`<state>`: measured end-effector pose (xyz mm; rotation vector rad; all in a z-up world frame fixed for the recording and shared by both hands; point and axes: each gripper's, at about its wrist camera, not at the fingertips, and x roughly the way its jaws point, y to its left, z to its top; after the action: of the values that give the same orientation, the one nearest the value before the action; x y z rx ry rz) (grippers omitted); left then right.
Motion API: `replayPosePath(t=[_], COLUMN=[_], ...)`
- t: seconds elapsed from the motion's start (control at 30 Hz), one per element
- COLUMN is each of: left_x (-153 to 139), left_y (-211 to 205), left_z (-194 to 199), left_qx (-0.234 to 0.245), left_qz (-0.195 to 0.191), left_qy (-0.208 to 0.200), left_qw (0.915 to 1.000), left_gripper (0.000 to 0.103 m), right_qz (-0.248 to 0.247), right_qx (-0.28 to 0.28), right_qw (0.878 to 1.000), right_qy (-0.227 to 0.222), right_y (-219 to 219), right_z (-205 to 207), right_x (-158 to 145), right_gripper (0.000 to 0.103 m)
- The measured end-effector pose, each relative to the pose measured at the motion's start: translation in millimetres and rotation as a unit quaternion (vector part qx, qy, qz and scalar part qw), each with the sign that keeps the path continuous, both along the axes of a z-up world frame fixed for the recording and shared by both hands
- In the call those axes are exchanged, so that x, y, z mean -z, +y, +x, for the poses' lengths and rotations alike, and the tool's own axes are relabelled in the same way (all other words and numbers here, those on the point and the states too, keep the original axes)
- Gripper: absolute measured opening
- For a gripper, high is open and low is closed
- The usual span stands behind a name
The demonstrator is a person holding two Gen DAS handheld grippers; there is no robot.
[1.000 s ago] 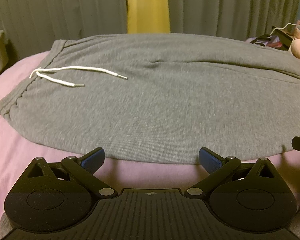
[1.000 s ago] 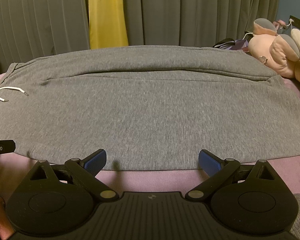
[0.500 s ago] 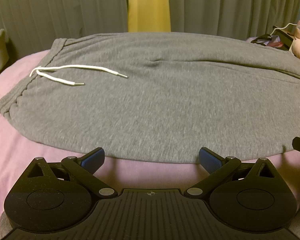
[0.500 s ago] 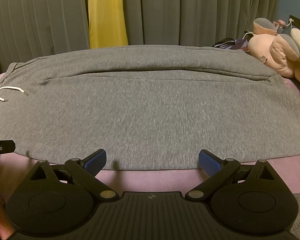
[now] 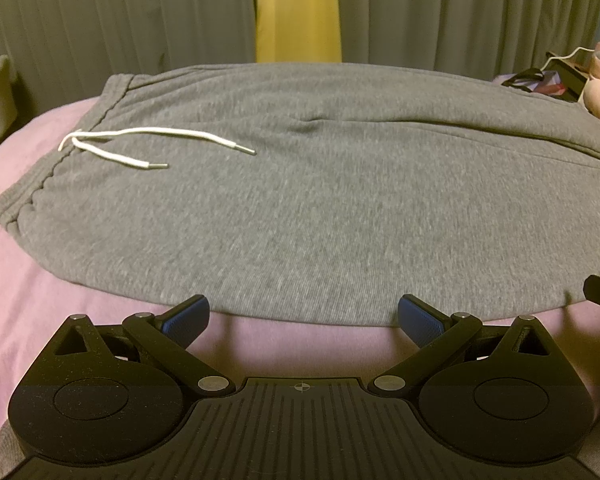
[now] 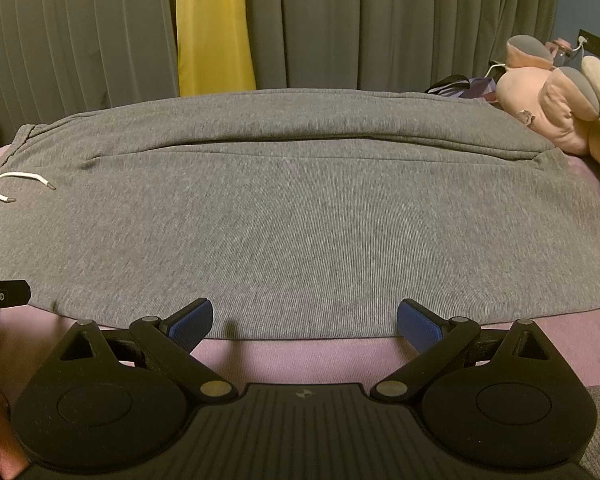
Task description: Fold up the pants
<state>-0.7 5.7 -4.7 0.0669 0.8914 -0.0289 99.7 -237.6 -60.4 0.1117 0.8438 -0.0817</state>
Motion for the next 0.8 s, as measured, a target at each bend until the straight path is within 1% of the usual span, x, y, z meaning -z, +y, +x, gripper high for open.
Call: replayPosePath(t=[0.8], left_x=[0.2], left_y=[-1.7], left_z=[-0.2], left_qx=[0.000], left_qz=[-0.003], left_qy=[0.006], left_qw=[1.0000], left_gripper=[0.103], right_qz=[0.000], right_qx=[0.000], right_qw=[1.000], right_qy=[0.000], right_y=[-0.3], right_z=[-0.3], right_x=[0.2], right_gripper=[0.099])
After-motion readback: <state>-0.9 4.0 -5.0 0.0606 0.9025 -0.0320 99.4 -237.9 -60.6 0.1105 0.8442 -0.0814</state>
